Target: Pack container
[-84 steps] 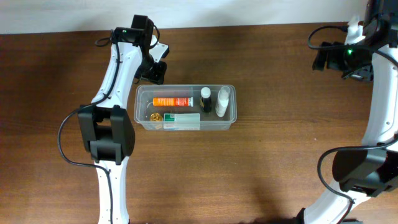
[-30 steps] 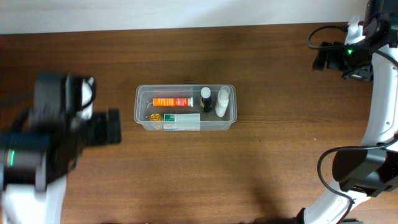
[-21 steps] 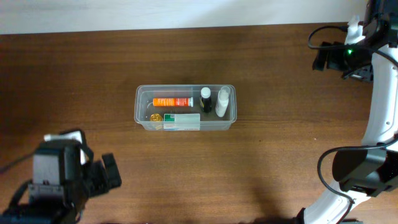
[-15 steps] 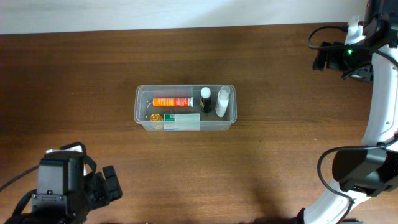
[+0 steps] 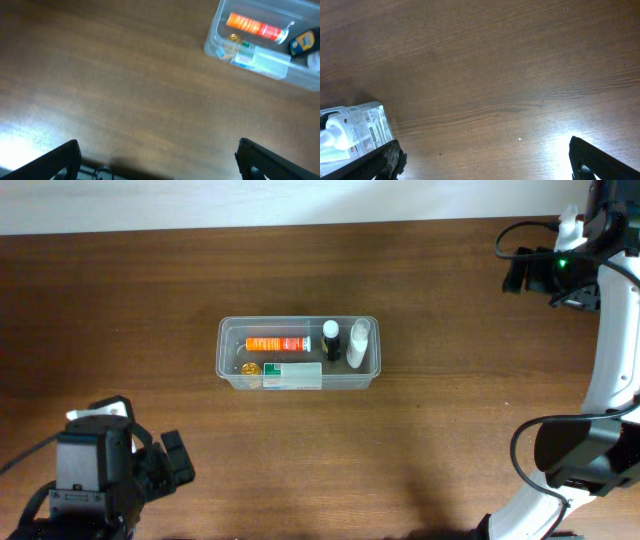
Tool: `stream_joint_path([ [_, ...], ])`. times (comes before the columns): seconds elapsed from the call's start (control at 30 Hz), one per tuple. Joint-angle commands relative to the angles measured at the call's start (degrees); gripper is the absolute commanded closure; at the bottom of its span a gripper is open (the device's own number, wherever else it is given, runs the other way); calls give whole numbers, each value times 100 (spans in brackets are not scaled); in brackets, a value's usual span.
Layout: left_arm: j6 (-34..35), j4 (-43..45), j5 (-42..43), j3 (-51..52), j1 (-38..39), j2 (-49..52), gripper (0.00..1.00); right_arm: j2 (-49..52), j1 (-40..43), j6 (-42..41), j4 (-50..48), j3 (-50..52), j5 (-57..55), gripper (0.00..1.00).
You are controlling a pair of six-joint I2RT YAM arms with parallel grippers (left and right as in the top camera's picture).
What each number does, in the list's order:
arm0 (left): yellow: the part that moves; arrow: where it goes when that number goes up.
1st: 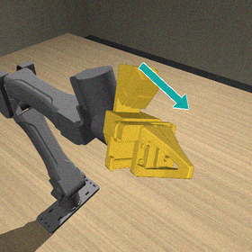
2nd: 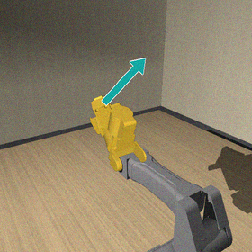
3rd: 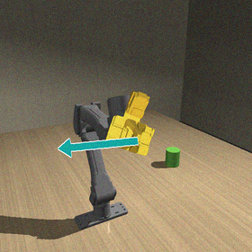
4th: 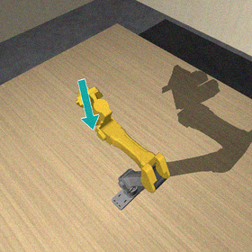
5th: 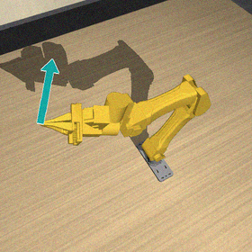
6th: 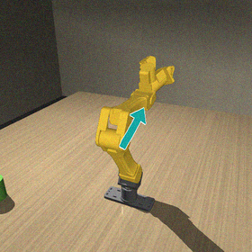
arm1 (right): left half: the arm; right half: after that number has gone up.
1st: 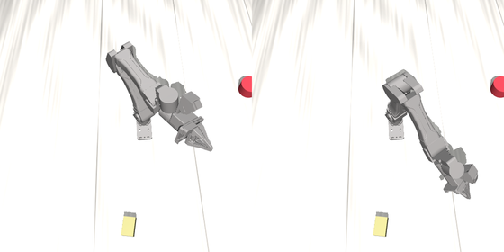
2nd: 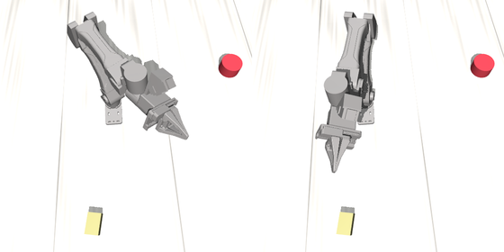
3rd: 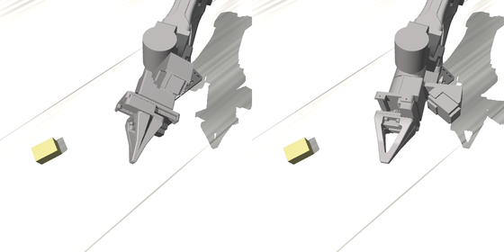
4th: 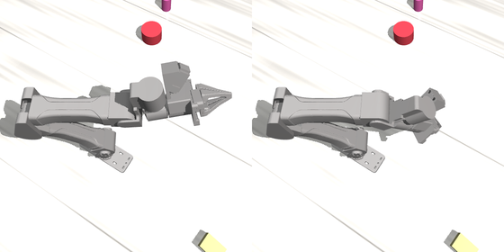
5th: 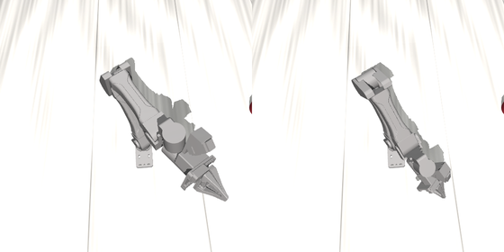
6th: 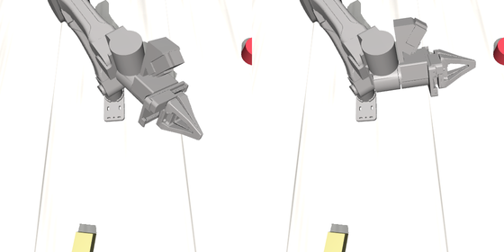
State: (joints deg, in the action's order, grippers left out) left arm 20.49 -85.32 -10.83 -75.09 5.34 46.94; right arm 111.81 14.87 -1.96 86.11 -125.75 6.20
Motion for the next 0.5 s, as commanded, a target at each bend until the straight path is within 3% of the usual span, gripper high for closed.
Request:
stream_joint_path([
  [0.0, 46, 356, -105, 264, -13, -31, 1, -42, 20, -22, 0, -85, -50, 2],
  [0.17, -374, 1445, -118, 1296, -13, -212, 1, -42, 20, -22, 0, -85, -50, 2],
  [0.47, -1237, 4750, -92, 3919, -13, -1292, 1, -42, 20, -22, 0, -85, -50, 2],
])
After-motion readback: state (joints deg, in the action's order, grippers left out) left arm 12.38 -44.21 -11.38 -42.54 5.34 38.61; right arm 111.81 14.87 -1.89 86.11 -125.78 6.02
